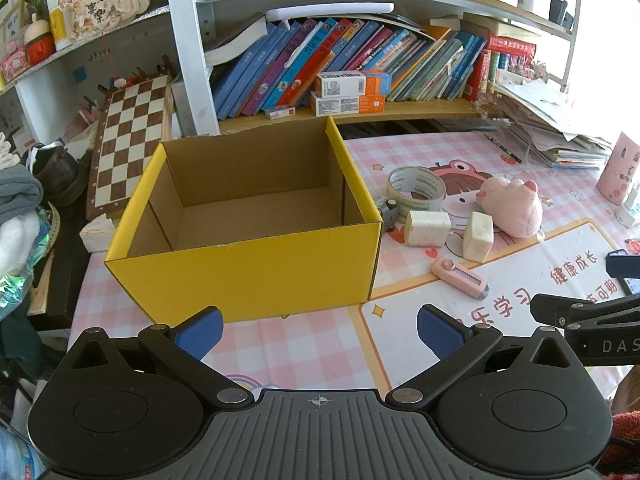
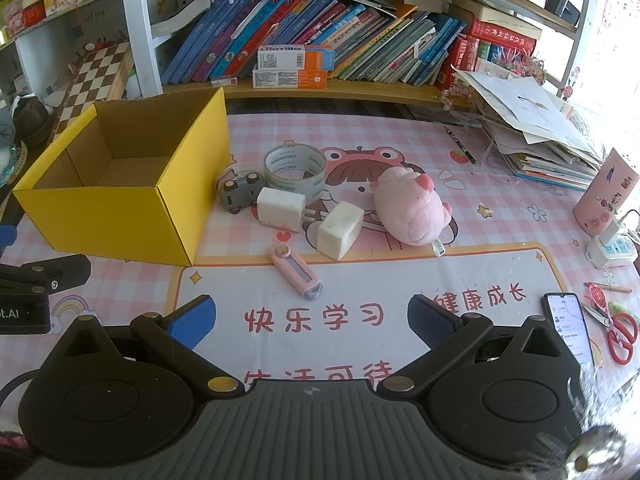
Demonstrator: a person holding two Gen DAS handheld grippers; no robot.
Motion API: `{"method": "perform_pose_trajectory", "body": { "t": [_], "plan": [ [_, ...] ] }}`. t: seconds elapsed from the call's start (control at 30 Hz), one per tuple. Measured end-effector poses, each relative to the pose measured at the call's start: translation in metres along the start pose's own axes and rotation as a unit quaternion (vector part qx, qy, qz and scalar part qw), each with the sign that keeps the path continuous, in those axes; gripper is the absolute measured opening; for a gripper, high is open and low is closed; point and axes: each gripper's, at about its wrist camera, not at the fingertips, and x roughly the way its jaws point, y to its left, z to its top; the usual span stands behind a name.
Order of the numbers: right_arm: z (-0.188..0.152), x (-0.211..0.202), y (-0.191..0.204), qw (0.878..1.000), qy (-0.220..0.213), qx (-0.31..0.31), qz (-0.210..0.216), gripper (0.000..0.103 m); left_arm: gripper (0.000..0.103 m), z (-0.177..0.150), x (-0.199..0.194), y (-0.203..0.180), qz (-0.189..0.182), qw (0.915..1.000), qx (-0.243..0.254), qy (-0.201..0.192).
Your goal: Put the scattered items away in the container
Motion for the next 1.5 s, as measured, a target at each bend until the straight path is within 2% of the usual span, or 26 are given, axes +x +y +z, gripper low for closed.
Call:
{"method": "perform_pose_trajectory", "body": {
  "t": [1.5],
  "plan": [
    [0.0026,0.0071,0.0030,1.000,0.005,-0.004,0.002,0.103,0.103,0.0020,0.0054,0.0011,0.000,1.0000,-0.001,0.005]
  ]
}}
